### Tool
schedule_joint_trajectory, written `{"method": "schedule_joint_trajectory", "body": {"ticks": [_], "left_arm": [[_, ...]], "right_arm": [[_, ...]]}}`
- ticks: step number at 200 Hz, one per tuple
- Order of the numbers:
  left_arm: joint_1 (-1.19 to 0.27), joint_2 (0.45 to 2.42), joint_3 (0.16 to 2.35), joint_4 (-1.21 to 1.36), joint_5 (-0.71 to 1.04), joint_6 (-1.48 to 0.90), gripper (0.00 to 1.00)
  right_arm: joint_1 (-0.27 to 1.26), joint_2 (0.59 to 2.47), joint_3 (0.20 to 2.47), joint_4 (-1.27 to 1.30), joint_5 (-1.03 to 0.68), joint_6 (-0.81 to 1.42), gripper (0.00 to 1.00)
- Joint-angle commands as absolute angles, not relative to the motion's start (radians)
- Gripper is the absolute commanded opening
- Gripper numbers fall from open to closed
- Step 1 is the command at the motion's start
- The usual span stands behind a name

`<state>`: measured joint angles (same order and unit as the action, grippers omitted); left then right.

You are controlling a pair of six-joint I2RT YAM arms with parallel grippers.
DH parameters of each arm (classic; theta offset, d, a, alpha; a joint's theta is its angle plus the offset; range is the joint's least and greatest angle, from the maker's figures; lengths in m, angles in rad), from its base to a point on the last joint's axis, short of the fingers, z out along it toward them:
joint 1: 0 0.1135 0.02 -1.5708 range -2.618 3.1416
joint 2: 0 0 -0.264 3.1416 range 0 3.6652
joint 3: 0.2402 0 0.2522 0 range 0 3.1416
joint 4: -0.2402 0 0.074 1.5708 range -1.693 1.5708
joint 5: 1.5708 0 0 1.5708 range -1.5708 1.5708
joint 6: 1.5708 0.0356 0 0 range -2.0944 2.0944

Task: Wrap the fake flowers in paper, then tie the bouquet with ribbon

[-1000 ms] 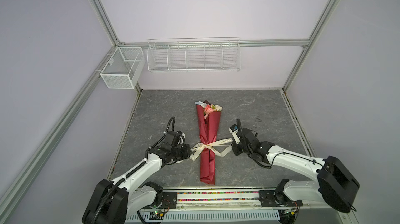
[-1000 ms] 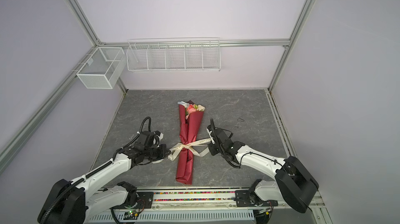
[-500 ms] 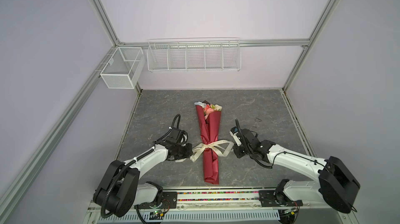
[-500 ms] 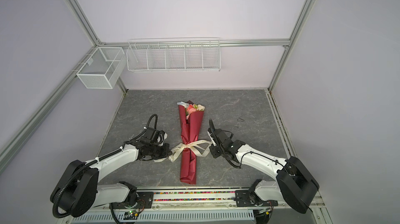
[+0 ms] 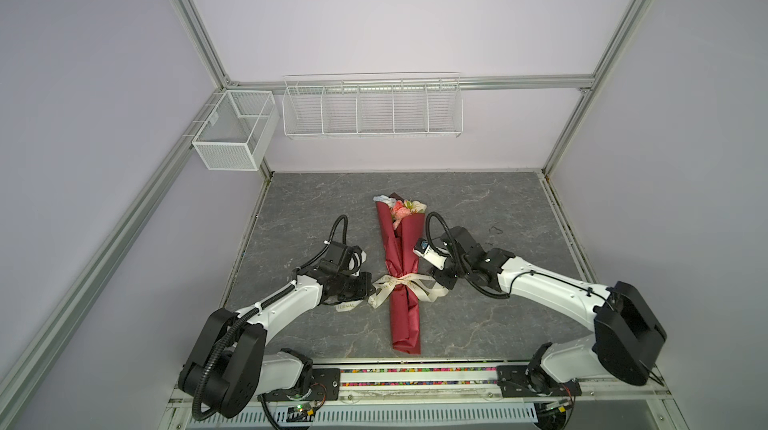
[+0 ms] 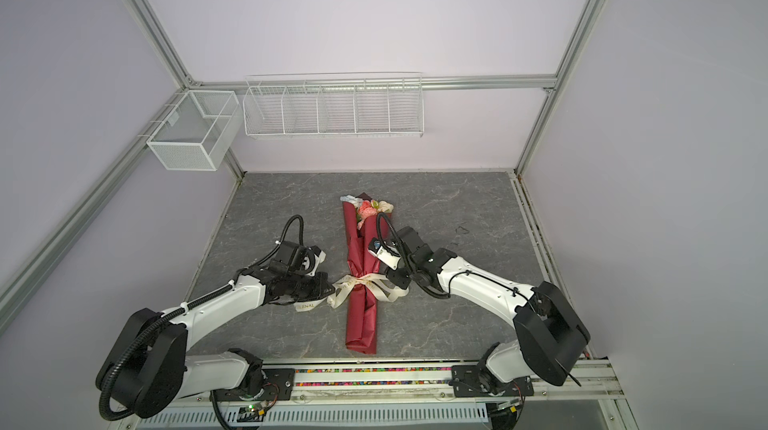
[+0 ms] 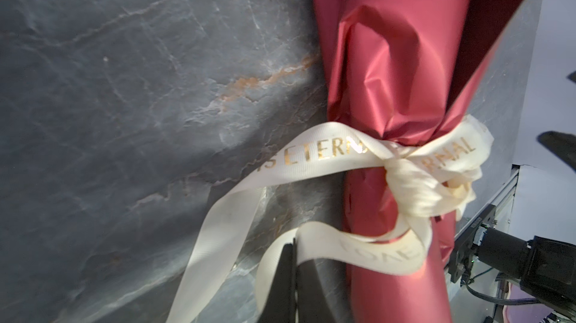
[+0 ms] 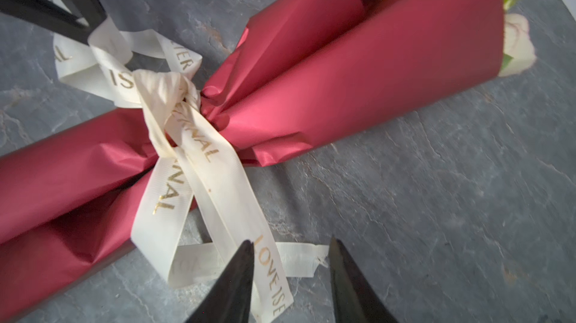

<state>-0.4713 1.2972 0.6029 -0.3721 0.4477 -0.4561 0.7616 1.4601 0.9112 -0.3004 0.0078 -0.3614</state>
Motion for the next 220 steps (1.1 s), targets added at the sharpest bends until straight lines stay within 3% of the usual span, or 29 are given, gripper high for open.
{"method": "schedule_joint_trajectory", "body": {"ticks": [1, 24, 90, 104, 131, 155, 188, 220], "left_arm": [[-0.465, 1.300, 0.634, -0.370, 0.466, -0.431, 0.00], [-0.465, 1.296, 0.634, -0.370, 0.468, -0.430, 0.00], [-0.465, 1.310, 0.655, -0.393, 0.480, -0.416, 0.00], [-0.465, 1.308, 0.658, -0.396, 0.480, -0.415, 0.00], [-0.466, 1.299, 0.658, -0.412, 0.462, -0.418, 0.00], [-0.465, 1.293, 0.653, -0.425, 0.412, -0.437, 0.00], [-0.463, 1.341, 0.689, -0.514, 0.329, -0.428, 0.00], [-0.462, 1.394, 0.710, -0.522, 0.359, -0.423, 0.00]], "right_arm": [[0.764, 1.479, 0.932, -0.304, -0.086, -0.480, 0.44], [0.775, 1.501, 0.938, -0.310, -0.144, -0.502, 0.44], [0.788, 1.608, 0.966, -0.273, -0.078, -0.538, 0.44], [0.788, 1.629, 0.973, -0.263, -0.052, -0.541, 0.39], [0.788, 1.615, 0.965, -0.248, -0.035, -0.534, 0.07], [0.786, 1.579, 0.937, -0.231, -0.031, -0.509, 0.06], [0.782, 1.560, 0.914, -0.233, 0.109, -0.443, 0.06], [0.779, 1.551, 0.905, -0.251, 0.174, -0.418, 0.06]]}}
